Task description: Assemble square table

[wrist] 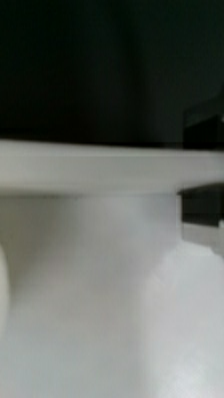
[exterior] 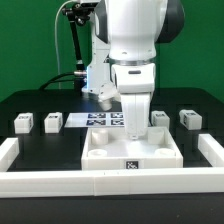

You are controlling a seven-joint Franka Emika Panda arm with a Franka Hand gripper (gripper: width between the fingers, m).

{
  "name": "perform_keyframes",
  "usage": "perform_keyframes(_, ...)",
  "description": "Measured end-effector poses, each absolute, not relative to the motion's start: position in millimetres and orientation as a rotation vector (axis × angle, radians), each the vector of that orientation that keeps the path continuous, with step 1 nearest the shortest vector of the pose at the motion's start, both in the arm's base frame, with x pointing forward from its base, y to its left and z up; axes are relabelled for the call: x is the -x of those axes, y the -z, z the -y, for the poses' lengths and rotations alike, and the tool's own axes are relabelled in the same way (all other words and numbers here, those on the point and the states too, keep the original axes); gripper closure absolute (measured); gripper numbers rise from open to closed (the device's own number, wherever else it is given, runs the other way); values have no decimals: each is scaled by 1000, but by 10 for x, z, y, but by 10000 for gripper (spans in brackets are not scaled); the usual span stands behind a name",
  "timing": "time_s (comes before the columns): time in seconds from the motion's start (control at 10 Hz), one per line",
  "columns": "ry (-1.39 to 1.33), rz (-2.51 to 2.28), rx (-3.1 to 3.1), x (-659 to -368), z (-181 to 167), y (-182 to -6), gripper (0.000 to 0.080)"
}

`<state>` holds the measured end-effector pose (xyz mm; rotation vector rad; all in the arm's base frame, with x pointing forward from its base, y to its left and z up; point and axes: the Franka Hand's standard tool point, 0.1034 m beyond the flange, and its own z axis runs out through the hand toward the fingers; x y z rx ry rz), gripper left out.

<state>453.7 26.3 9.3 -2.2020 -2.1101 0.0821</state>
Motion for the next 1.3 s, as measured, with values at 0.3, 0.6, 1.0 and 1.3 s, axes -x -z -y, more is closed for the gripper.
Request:
perform_keyframes(0.3,-78,2111,2205,-4539,-253,-93,731)
perform_keyframes(0.6,-62,2119,2194,-4582,-385,-88,731)
perform_keyframes(1.0,-15,2147,2168,-4769,-720,-95,732)
perform_keyframes(1.3,-19,2140,2172,-4831,-804,-92,732)
